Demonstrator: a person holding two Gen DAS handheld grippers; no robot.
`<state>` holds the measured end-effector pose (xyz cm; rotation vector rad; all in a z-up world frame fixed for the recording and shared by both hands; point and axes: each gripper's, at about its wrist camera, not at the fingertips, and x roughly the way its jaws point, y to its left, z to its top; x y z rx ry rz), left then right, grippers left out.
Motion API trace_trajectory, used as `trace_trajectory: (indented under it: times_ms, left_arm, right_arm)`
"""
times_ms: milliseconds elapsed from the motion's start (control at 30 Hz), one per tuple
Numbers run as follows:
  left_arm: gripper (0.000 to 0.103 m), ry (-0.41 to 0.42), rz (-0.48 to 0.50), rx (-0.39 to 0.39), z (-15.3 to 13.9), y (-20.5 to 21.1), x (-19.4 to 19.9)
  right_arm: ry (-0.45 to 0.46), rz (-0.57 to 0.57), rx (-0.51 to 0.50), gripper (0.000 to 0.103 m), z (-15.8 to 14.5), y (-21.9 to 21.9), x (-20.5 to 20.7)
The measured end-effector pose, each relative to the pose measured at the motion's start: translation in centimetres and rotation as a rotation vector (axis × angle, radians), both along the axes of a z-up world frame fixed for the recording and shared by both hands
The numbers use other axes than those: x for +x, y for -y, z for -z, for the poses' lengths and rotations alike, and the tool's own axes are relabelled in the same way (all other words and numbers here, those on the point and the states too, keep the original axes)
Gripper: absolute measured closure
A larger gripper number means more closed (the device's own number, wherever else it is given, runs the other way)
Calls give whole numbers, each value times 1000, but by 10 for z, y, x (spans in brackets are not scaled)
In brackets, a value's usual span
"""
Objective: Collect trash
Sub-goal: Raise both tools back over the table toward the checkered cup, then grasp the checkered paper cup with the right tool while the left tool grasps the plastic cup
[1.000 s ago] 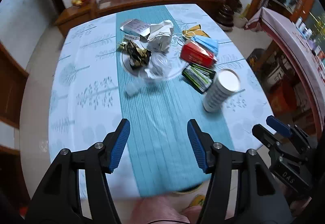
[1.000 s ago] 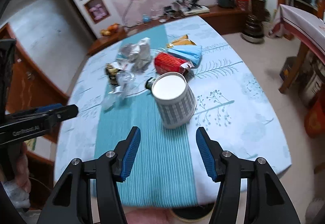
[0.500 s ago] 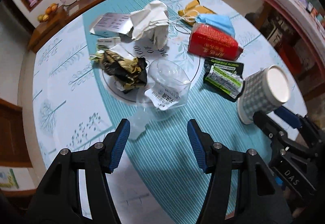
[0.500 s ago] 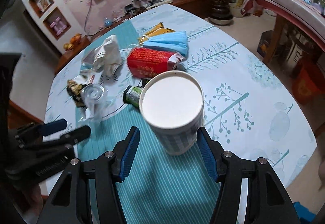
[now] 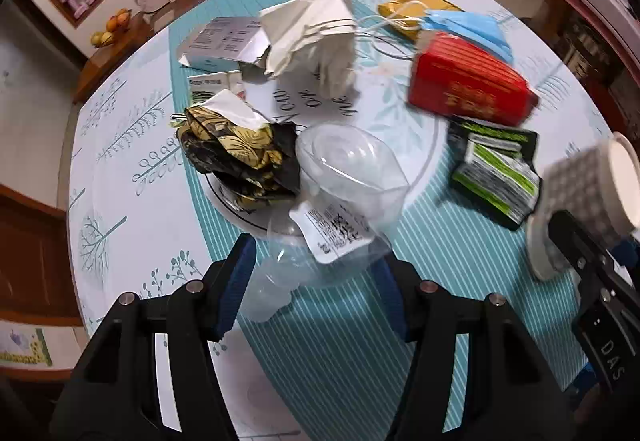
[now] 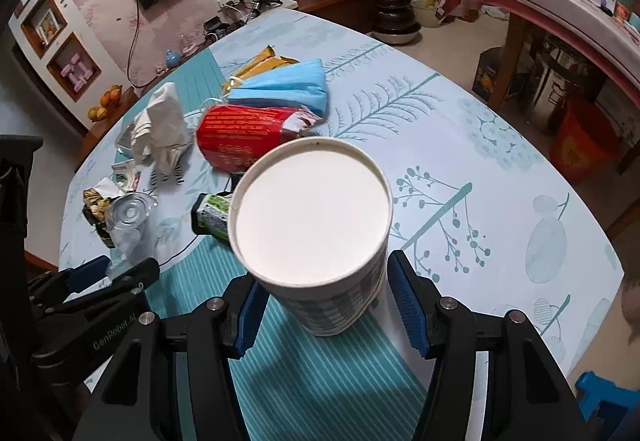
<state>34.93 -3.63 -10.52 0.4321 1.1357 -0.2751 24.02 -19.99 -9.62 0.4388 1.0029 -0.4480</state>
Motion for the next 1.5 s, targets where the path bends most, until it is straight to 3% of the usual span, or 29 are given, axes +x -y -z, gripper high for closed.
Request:
trace_trajectory:
  times_ms: [167, 267, 300, 600, 933, 1200, 1500]
  left_arm:
    - [47, 17, -30, 7, 6, 2, 11]
    - [48, 19, -34, -5, 8, 3, 17]
    - [54, 20, -34, -13, 8, 3, 18]
    - [55, 12, -8, -106, -5, -9, 11]
    - [55, -155, 28, -349, -36, -45, -18]
    - [55, -174, 9, -402, -57, -63, -46]
    - [55, -131, 7, -425, -80, -51, -96]
  right_arm:
    - [4, 3, -11, 44, 4, 1, 2]
    - [15, -11, -17, 51, 4, 0, 1]
    - [18, -20, -20, 53, 4, -1, 1]
    - [64, -93, 31, 63, -5, -7, -18]
    - [108, -156, 126, 63, -34, -14, -59]
    - [103, -194, 156, 63, -52, -10, -89]
    - [137, -345, 134, 63, -84, 1, -124]
